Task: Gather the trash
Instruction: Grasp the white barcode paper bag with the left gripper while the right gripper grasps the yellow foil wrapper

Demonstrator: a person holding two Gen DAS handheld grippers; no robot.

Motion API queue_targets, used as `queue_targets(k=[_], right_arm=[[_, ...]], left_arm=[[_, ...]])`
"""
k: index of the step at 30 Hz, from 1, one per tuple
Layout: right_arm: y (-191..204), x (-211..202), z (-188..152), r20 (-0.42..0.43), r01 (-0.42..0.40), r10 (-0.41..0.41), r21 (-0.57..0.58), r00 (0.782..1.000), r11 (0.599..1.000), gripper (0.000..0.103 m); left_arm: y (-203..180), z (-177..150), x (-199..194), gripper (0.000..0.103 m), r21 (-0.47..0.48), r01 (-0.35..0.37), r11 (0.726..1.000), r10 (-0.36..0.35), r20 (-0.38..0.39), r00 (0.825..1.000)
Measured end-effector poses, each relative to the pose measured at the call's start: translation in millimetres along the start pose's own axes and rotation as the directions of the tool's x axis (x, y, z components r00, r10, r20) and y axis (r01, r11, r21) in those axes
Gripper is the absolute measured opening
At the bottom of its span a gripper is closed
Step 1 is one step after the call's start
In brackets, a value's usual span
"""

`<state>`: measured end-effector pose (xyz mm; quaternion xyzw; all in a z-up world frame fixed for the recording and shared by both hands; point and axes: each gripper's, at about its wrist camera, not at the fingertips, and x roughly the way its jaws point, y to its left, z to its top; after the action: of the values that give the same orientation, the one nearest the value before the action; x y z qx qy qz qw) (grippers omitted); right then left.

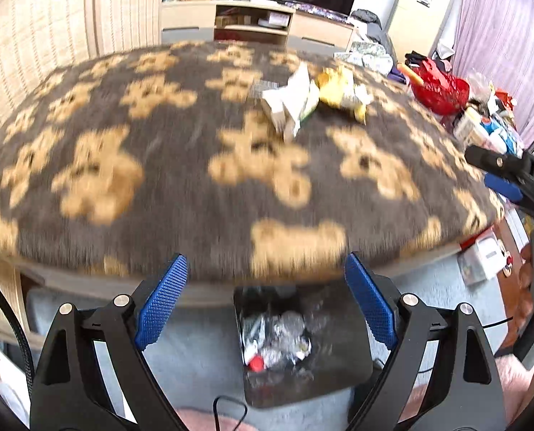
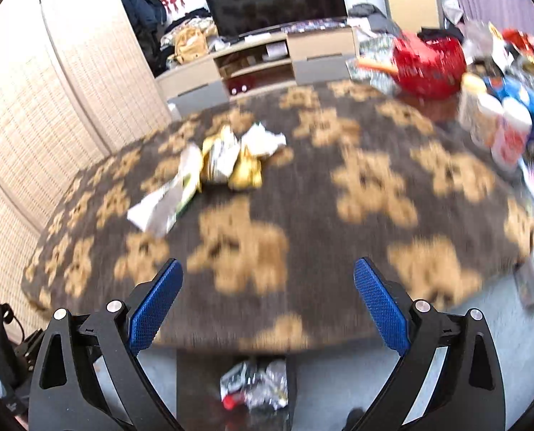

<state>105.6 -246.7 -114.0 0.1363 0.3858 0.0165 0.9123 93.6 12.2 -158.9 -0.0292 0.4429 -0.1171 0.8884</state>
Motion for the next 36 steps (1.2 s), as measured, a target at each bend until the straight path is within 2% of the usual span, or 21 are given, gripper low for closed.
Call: queue_targets(k=[6,13,18,27,28,30,32,34,35,36], right_arm=[[7,27,48,0.019,0.001,-0.001,0.010,1.000,1.000,0.097],[24,71,84,0.002,-0.054,0.054,0.021,0.999,0.998,0.097],[41,95,93,-0.001,-0.089,0.089,-0.016,0.996,0.996,0.097],[54,136,100,-0.043,-0.163,0.163,-0.005,0.986,0.987,0.096],[56,142,100,-0.052,-0.165,0.164,-0.006,0.985,0.986,0.095],[58,153,99,-0.077,-0.148,0.146,-0.018,0.986,0.989,0.087],[56,162,96,-0.104,-0.128,0.125,-0.019,0.987,0.992,0.080],[52,170,91,-0.125,-0.099,0.095,-0.020,0.988,0.995,0.070],[48,174,89,-0.136,-0.087,0.084,-0.014,0.987,0.996,0.062],[43,176,87,-0.141,-0.086,0.084,-0.004,0.986,0.996,0.060]], left_arm=[[2,50,18,0.085,0.022,-0.025,0.999,0.024,0.032,0.999],[1,93,60,0.086,0.040,-0.027,0.999,0.026,0.026,0.999],[-2,111,87,0.086,0.060,-0.027,0.998,0.027,0.012,1.000],[-10,132,123,0.086,0.095,-0.001,0.995,0.001,-0.005,1.000],[-11,132,125,0.086,0.098,0.002,0.995,-0.001,-0.007,1.000],[-13,133,131,0.086,0.104,0.012,0.995,-0.011,-0.011,1.000],[-15,133,137,0.082,0.111,0.025,0.993,-0.023,-0.020,1.000],[-17,132,143,0.069,0.116,0.042,0.992,-0.038,-0.037,0.999],[-17,131,146,0.058,0.114,0.054,0.992,-0.048,-0.049,0.998],[-18,130,149,0.053,0.113,0.064,0.992,-0.058,-0.058,0.997]])
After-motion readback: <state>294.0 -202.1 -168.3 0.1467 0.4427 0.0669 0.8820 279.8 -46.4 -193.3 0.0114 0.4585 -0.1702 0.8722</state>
